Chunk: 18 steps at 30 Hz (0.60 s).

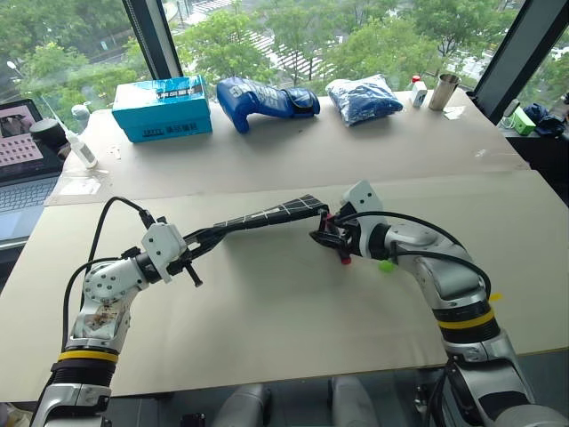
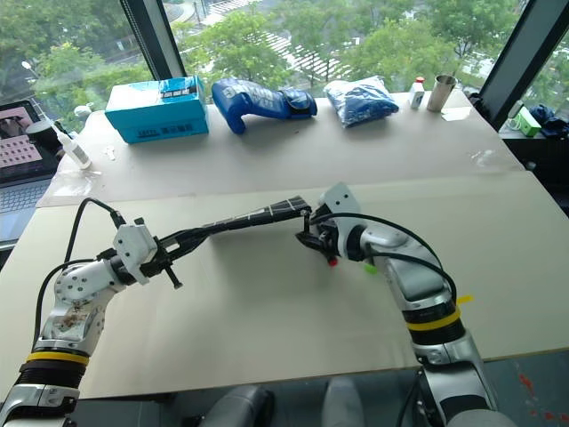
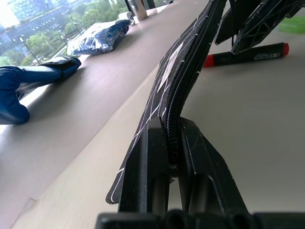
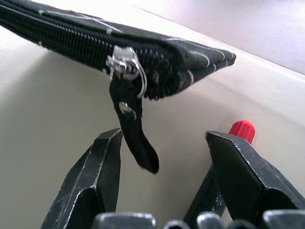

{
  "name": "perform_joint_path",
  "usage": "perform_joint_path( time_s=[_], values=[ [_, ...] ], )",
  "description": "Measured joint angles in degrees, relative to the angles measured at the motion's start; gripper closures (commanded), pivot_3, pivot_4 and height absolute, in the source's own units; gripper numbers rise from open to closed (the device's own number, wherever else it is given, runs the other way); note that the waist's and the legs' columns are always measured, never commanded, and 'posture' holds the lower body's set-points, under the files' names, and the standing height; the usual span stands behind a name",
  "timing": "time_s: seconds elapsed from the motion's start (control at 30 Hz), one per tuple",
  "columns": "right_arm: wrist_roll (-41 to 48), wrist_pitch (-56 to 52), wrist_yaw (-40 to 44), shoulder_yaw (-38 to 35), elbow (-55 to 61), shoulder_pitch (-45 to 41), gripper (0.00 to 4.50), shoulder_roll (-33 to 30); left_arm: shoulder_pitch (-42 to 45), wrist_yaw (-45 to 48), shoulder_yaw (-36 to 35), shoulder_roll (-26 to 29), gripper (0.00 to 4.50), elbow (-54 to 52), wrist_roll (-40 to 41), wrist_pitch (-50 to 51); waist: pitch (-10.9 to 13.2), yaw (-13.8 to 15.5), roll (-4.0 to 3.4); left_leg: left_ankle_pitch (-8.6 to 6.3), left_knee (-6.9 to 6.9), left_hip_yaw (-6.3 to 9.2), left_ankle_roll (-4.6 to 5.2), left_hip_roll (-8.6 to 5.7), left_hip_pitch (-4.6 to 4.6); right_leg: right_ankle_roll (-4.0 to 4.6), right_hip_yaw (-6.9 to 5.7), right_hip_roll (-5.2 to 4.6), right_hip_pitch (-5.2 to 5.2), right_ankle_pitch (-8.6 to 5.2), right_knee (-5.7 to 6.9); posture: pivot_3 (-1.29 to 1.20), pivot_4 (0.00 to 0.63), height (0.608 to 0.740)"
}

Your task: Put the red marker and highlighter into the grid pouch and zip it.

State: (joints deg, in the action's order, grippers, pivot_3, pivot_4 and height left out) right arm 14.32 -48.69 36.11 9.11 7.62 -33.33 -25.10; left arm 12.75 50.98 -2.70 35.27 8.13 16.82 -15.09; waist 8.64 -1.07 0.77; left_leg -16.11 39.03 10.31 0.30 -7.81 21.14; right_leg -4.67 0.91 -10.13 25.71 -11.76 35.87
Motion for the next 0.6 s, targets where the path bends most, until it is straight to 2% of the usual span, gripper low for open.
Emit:
perform_joint_path(
  time_s=[0.07,0.17,0.33,0.4,0.6],
  values=[
    [0.0,0.0,0.2,0.4,0.0,0.0,1.41,0.1,-0.2,-0.8,0.0,-0.7,4.5,-1.0,-0.1,1.4,0.0,0.0,0.0,0.0,0.01,0.0,0.0,0.0,0.0,0.0,0.0,0.0,-0.01,0.0,0.0,0.0,0.15,0.74],
    [0.3,0.0,0.6,0.8,0.0,0.0,2.1,0.7,-0.4,-2.0,0.1,-1.1,4.5,-3.1,-0.3,3.8,0.0,0.1,0.0,0.0,0.01,0.0,0.0,0.0,0.0,0.0,0.0,0.0,-0.01,0.0,0.0,0.0,0.15,0.74],
    [0.5,0.1,1.8,1.2,1.2,0.0,3.91,0.9,-0.4,-4.2,0.1,-1.7,4.5,-6.3,-1.0,8.0,0.0,0.0,0.0,0.0,0.0,0.0,0.0,0.0,0.0,0.0,0.0,0.0,0.0,0.0,0.01,0.0,0.15,0.74],
    [0.5,0.2,2.1,1.2,1.3,0.0,4.46,1.1,-0.5,-4.8,0.2,-1.7,4.5,-7.7,-1.0,9.2,0.0,0.0,0.0,0.0,0.0,0.0,0.0,0.0,0.0,0.0,0.0,0.0,0.0,0.0,0.01,0.0,0.15,0.74],
    [0.0,0.9,1.7,1.8,0.1,-1.5,4.46,2.4,-2.4,-5.4,1.1,-1.4,4.5,-10.7,-3.0,11.1,0.0,-0.1,0.0,0.01,0.0,-0.02,-0.01,0.0,0.0,0.01,0.0,0.0,0.02,0.01,0.02,0.0,0.15,0.74]
  ],
)
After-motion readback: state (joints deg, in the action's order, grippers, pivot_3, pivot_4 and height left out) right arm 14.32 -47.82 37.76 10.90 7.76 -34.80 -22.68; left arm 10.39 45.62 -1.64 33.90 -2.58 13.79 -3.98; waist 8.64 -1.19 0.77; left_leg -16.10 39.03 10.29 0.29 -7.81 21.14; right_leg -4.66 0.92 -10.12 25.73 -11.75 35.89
